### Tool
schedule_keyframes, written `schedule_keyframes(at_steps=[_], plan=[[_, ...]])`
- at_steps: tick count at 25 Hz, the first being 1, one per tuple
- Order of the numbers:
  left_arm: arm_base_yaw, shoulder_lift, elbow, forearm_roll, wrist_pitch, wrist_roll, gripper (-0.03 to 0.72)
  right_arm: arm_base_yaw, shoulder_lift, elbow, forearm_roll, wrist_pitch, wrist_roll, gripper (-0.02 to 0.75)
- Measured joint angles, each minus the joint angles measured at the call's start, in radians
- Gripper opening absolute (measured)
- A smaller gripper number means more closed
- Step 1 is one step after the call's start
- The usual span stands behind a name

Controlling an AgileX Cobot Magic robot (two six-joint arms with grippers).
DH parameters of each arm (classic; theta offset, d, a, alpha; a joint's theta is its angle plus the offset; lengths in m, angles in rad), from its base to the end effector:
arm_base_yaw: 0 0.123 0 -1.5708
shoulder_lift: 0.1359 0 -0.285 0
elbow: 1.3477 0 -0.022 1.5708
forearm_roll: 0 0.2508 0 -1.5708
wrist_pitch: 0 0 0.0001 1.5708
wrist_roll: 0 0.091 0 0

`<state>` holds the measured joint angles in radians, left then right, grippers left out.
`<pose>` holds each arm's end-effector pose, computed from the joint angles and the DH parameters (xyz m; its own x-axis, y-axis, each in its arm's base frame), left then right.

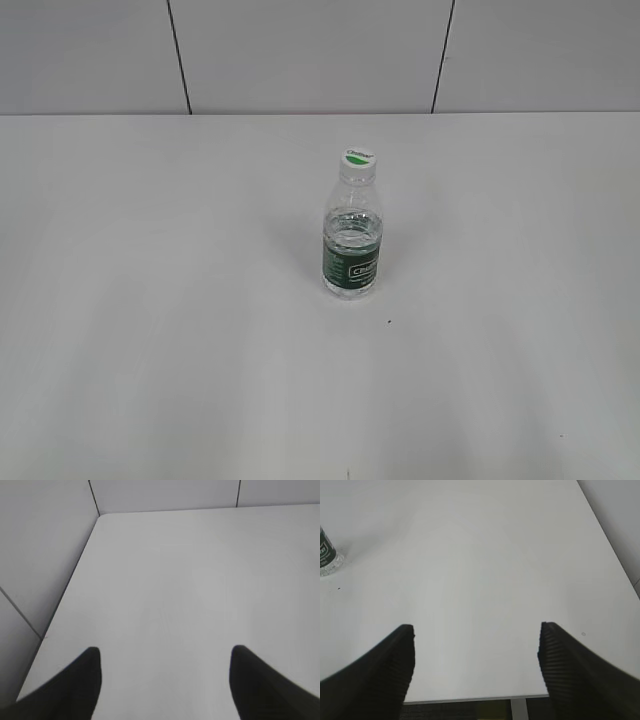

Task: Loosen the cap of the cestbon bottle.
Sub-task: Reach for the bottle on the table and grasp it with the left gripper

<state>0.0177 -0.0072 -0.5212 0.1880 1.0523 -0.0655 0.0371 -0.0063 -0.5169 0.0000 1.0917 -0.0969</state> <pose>-0.0092 0.0146 0.2849 -0.4204 0.0207 -0.9071 -0.1531 0.9838 0.0934 -0.0091 -0.0003 0.2794 -0.4569 -0.1138 -0.8822 -0.0817 0.9930 -0.0858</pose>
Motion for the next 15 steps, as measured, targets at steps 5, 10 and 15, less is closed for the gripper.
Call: schedule_keyframes(at_steps=[5, 10, 15], plan=[[0.0, 0.0, -0.01, -0.001, -0.132, 0.0, 0.486, 0.0, 0.0, -0.014, 0.0, -0.029, 0.0, 0.587], [0.0, 0.028, -0.01, -0.014, -0.365, 0.0, 0.486, 0.0, 0.0, -0.019, -0.01, -0.074, 0.0, 0.587], [0.0, 0.127, -0.01, -0.04, -0.513, 0.0, 0.486, 0.0, 0.0, 0.001, -0.011, -0.32, 0.0, 0.587]])
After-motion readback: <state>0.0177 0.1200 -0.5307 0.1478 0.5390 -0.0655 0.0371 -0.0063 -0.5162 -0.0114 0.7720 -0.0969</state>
